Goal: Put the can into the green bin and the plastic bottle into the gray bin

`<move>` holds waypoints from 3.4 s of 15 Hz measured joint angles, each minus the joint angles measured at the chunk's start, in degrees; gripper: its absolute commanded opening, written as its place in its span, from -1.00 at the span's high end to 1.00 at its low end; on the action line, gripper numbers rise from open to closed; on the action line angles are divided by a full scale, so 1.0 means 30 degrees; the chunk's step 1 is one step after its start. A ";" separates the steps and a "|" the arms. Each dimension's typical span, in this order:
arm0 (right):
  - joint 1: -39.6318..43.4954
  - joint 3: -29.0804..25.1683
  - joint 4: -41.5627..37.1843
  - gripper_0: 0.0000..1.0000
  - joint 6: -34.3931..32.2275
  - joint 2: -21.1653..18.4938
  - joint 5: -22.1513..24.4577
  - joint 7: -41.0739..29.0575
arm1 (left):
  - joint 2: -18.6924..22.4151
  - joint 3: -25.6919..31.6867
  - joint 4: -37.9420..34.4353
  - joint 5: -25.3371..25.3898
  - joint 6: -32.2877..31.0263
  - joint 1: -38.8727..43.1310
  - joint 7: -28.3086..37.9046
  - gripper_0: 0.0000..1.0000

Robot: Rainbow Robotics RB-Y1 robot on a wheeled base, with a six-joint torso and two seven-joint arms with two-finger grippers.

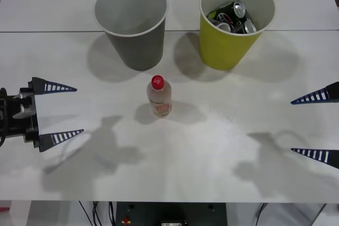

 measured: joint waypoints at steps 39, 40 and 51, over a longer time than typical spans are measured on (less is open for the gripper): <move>0.0000 -0.0001 0.0000 -1.00 0.0000 0.0000 0.0000 0.0000 | -1.1019 -0.2630 0.7759 -0.1158 0.0008 -0.6337 -0.3180 -1.00; 0.0000 -0.0001 0.0000 -1.00 0.0000 0.0000 0.0000 0.0000 | -1.1207 -0.2655 0.8203 -0.1174 -0.0005 -0.6617 -0.3264 -1.00; 0.0000 -0.0001 0.0000 -1.00 0.0000 0.0000 0.0000 0.0000 | -1.2704 -0.2678 0.9129 -0.2391 0.0122 -0.7495 -0.3306 0.82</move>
